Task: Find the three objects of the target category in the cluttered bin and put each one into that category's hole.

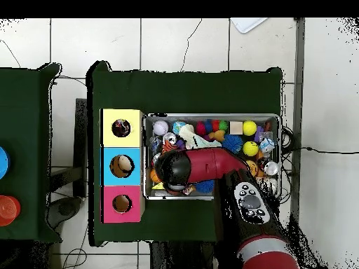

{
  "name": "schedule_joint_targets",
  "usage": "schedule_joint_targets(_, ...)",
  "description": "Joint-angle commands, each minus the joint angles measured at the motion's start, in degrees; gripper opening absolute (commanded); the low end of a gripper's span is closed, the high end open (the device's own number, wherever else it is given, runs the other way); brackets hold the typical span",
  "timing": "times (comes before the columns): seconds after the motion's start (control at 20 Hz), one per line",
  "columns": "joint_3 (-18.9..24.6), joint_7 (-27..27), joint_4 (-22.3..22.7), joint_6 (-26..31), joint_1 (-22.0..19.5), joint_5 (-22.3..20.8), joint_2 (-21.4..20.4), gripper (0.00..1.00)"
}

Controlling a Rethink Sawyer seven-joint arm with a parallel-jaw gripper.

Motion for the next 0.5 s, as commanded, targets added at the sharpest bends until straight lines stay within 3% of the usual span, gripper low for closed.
schedule_joint_targets(0.05, 1.42, -2.4, 0.23, 11.28, 2.42, 1.06, -8.78, 0.0)
schedule_joint_targets(0.2, 1.43, -3.33, -1.99, 17.18, 3.46, 1.68, -11.15, 0.0)
schedule_joint_targets(0.5, 2.18, -3.56, -4.02, 20.03, 3.55, 0.96, -11.28, 0.0)
